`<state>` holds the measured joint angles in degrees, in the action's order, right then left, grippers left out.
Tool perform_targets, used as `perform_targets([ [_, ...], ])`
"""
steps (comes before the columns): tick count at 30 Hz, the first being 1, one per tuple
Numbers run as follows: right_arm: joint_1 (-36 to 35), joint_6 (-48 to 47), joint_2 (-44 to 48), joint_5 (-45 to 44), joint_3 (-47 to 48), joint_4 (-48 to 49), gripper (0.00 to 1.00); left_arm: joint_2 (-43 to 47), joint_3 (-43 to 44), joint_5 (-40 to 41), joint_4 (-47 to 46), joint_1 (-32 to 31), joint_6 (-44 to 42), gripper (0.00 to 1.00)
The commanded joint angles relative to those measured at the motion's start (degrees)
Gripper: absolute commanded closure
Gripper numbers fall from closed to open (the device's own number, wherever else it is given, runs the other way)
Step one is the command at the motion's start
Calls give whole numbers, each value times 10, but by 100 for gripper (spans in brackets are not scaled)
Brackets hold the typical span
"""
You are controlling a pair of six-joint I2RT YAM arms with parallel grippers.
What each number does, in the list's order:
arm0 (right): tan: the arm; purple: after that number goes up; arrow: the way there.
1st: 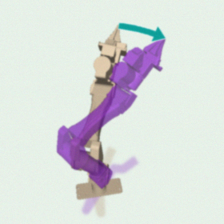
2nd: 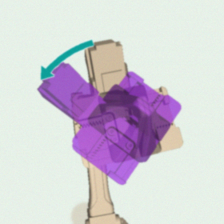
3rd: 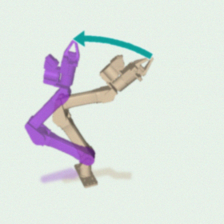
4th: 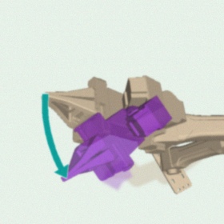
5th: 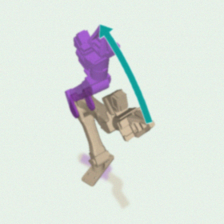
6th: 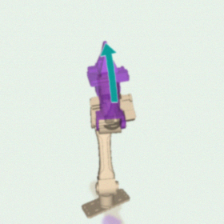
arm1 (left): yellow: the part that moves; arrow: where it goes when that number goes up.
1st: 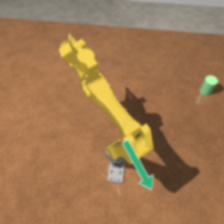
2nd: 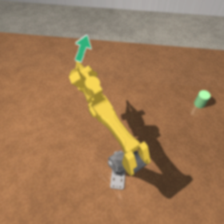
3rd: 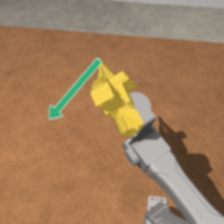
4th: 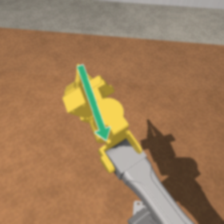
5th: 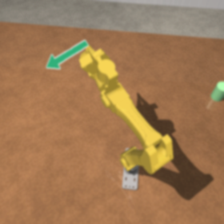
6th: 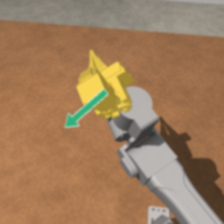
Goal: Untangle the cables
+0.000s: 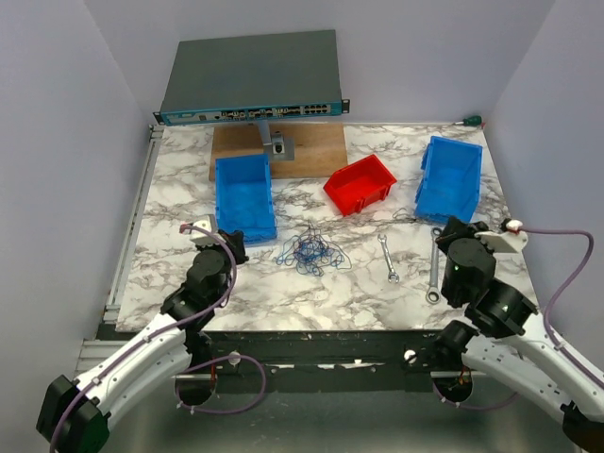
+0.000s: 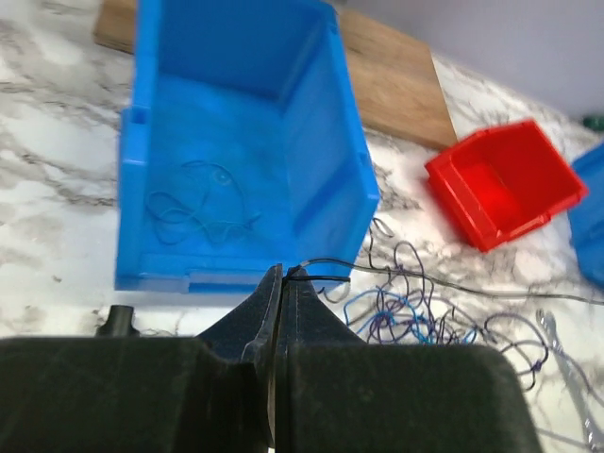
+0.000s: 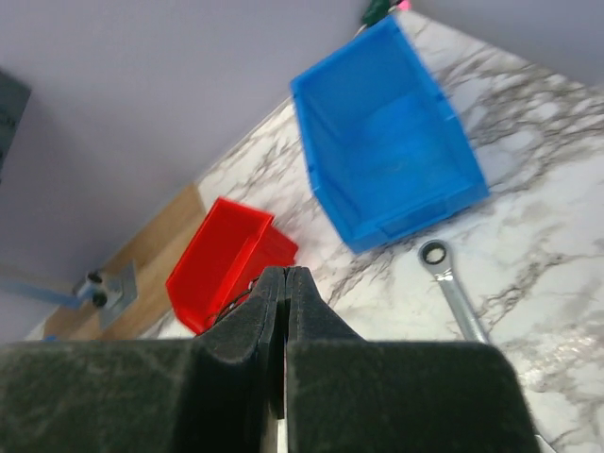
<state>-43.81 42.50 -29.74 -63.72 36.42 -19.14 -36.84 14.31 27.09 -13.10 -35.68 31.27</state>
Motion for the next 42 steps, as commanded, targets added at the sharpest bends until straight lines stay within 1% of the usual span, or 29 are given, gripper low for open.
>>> perform_targets([
  [1,3,145,18,-188,55,-180,99,66,-19,141,60,8,82,100],
  [4,2,154,63,-189,61,-194,99,86,-26,158,65,8,91,100],
  [6,2,123,85,-186,50,-168,99,86,-24,158,69,8,90,100],
  [10,2,106,95,-194,50,-158,99,72,-13,174,91,8,106,100],
  [12,2,95,96,-181,56,-144,99,65,-9,157,81,8,90,100],
  [13,3,51,91,-159,51,-99,99,62,-13,125,58,8,65,100],
  [14,2,-37,84,-126,39,-22,99,60,-19,91,23,8,35,100],
  [15,2,-95,69,-103,28,31,99,56,-24,46,-13,8,15,100],
  [16,2,-128,52,-84,22,67,99,50,-26,3,-33,8,-2,100],
  [18,2,-134,-2,-62,34,76,99,37,-25,-72,-67,8,-31,100],
  [20,2,-128,-73,-60,53,80,99,22,-24,-134,-91,7,-51,100],
  [23,6,-136,-186,-68,86,113,99,-3,-25,-191,-126,6,-66,100],
  [25,23,-149,-245,-71,108,138,99,-16,-25,-211,-138,5,-71,100],
  [26,42,-159,-270,-55,117,152,99,-21,-22,-219,-141,5,-71,100],
  [27,71,-173,-288,-34,126,170,99,-24,-20,-227,-141,5,-71,100],
  [29,131,-168,-322,17,146,174,99,-26,-18,-235,-141,5,-71,100],
  [31,171,-171,-339,67,161,183,99,-21,-17,-238,-138,4,-71,100],
  [34,195,-213,-356,66,185,218,99,-8,-19,-235,-134,4,-71,100],
  [38,219,-268,-396,66,234,231,99,12,-24,-229,-132,4,-70,100],
  [42,242,-325,-453,28,273,258,99,22,-28,-227,-132,4,-67,100],
])
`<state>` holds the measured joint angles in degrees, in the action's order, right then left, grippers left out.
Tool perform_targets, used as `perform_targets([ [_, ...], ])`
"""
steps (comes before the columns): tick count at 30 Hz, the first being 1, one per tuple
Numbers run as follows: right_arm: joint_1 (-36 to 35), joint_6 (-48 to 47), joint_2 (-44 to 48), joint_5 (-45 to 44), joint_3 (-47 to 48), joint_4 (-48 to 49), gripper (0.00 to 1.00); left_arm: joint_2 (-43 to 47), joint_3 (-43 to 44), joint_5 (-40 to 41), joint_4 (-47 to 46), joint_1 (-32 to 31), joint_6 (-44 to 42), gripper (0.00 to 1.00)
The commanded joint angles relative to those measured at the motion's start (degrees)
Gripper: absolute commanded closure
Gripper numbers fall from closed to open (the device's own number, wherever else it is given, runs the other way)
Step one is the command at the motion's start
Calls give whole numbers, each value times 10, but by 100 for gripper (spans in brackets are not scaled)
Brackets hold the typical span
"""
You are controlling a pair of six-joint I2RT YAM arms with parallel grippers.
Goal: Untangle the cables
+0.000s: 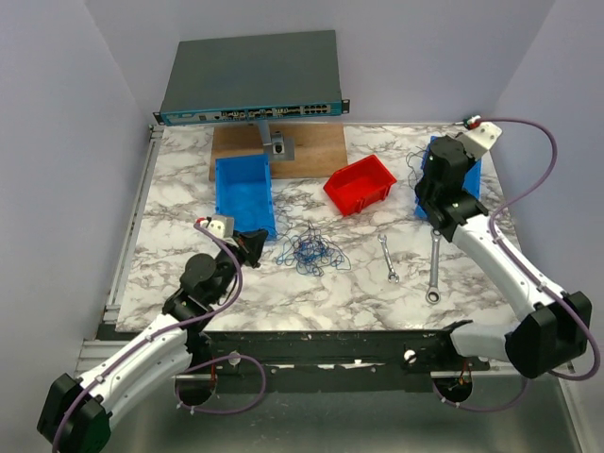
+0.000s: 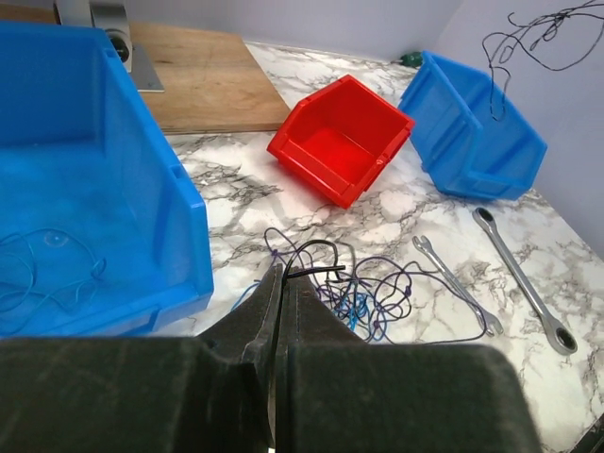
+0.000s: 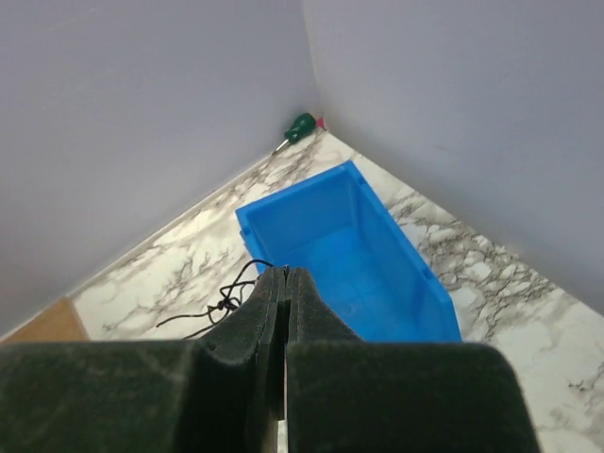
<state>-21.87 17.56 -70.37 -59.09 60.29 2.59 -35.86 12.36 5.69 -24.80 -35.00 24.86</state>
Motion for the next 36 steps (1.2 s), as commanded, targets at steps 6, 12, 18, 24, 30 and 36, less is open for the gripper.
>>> perform_targets([
  [6,82,-62,-87,14,47,50,99,13,-9,-8,-14,-2,-1,100],
  [12,131,-39,-118,74,43,41,92,5,-7,-15,-17,-2,1,100],
  [18,135,-18,-142,163,113,-109,0,-4,-3,-31,-23,-2,-6,100],
  [24,111,-63,-31,615,24,-113,0,0,-1,-82,-36,-2,-16,100],
  [30,-29,-127,48,877,-80,-6,2,-7,4,-137,-51,-2,-31,100],
  [36,-160,-215,35,962,-90,6,3,-12,10,-180,-59,-2,-34,100],
])
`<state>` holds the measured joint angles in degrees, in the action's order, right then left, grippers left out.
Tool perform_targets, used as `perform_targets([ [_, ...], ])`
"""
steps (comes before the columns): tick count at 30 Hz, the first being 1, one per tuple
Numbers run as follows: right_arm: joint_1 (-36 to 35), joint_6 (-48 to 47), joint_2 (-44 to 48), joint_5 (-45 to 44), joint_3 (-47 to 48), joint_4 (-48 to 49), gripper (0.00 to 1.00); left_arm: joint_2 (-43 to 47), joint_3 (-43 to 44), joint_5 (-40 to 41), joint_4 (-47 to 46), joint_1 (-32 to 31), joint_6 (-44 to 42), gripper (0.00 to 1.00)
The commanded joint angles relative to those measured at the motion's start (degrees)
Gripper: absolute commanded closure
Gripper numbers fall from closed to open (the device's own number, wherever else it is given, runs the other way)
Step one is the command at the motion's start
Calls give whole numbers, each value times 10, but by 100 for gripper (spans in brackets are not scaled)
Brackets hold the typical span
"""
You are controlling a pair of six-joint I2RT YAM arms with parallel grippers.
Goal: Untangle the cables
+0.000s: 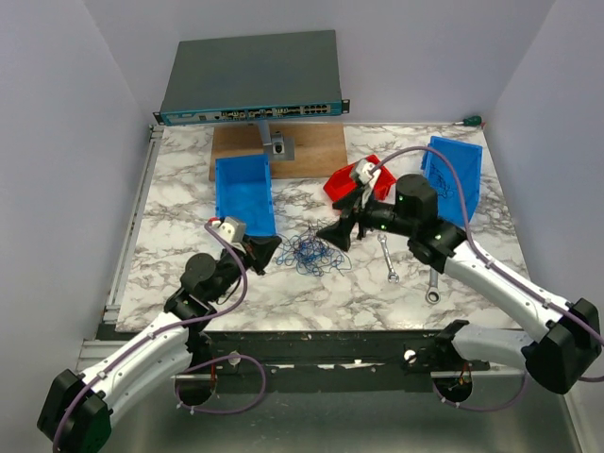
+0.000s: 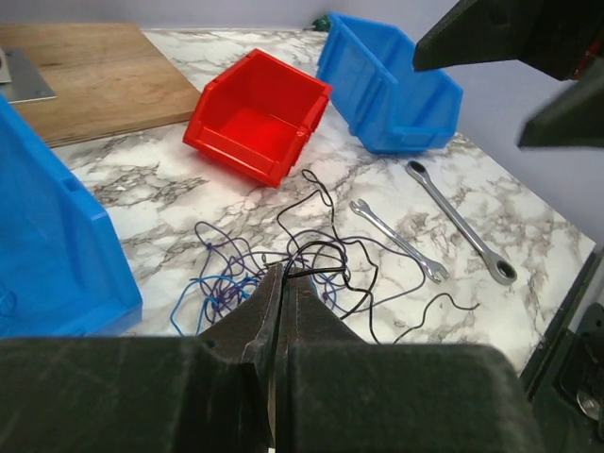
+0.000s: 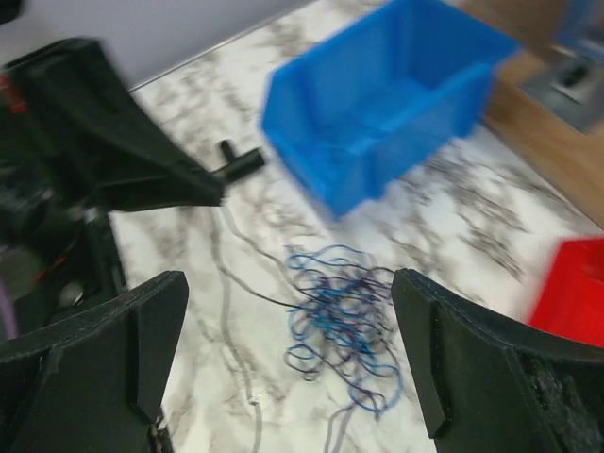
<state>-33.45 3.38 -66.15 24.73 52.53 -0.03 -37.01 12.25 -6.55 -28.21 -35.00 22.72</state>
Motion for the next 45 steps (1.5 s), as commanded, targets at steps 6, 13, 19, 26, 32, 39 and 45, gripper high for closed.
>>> perform_targets([
  [6,-102,-126,-66,100,13,-7,5,2,9,-87,-37,-3,-17,100],
  [13,-144,-150,-122,38,20,-12,14,28,-3,-112,-55,-3,-16,100],
  [19,-149,-140,-147,42,18,19,63,55,-20,-125,-79,-3,-11,100],
  [26,-150,-101,-109,13,-18,79,99,64,-23,-108,-76,-3,-9,96],
  [32,-150,-36,-11,-207,-98,210,99,111,-36,-23,-42,-3,-5,31],
  [39,-149,2,70,-528,-117,219,99,126,-44,32,-25,-3,6,1],
  [45,-100,-25,64,-699,-75,165,99,111,-39,37,-21,-3,6,1],
])
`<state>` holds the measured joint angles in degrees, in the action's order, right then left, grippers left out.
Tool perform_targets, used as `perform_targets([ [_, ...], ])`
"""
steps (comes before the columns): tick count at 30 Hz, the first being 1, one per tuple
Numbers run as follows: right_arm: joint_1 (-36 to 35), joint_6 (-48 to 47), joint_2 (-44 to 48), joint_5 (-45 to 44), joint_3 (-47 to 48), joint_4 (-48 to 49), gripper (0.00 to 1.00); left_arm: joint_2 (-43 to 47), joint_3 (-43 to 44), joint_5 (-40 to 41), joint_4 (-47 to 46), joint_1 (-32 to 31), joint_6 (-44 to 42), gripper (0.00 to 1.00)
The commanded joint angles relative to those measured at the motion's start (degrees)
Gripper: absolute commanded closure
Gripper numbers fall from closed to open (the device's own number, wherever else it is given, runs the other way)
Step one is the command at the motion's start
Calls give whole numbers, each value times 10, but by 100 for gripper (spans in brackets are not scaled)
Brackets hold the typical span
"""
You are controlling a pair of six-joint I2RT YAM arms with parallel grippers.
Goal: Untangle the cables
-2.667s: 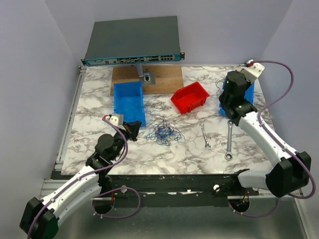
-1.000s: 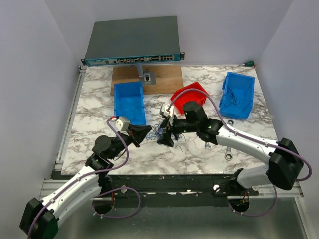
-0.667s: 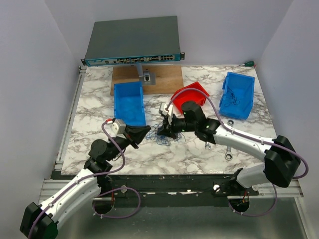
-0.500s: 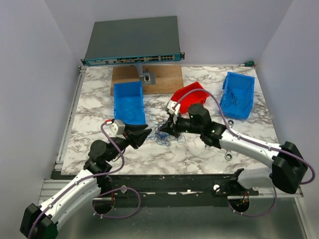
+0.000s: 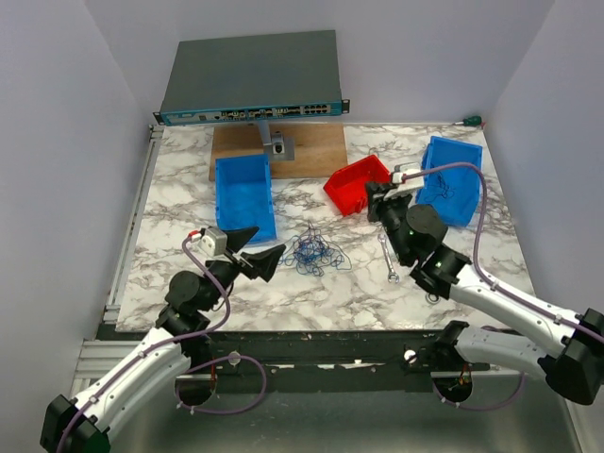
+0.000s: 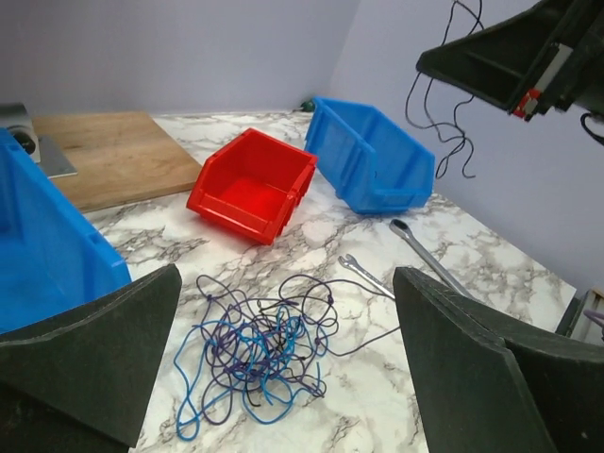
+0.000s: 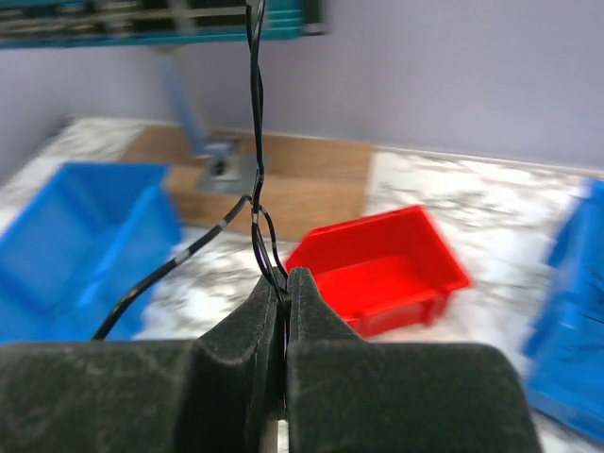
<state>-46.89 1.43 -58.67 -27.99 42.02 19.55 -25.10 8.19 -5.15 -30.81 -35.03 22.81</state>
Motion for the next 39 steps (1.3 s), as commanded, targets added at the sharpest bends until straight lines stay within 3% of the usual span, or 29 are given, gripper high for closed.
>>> perform_targets([
  [1,60,4,-18,-176,37,-46,99,-10,2,24,6,-3,4,1],
  [8,256,122,-57,-114,68,-97,99,-37,9,25,10,-3,-3,1],
  [23,411,132,-305,-135,234,-86,99,-145,57,-3,25,-3,-11,1],
  [24,416,137,-318,-116,253,-99,89,-153,59,-6,23,-3,-12,2],
  [25,419,147,-329,-96,275,-138,46,-161,61,-9,22,-3,-13,1],
  [26,420,157,-341,-87,303,-168,18,-168,64,-12,20,-3,-14,2],
  [27,419,167,-347,-83,322,-202,3,-177,66,-17,18,-3,-16,1],
  [30,419,168,-328,-29,325,-239,0,-206,80,-36,16,-3,-21,2],
  [34,405,162,-241,184,261,-233,3,-258,106,-74,22,-3,-23,4],
  [36,377,151,-214,271,233,-230,4,-285,122,-78,33,-3,-19,4],
  [39,322,147,-192,334,195,-229,7,-316,134,-83,38,-3,-15,4],
])
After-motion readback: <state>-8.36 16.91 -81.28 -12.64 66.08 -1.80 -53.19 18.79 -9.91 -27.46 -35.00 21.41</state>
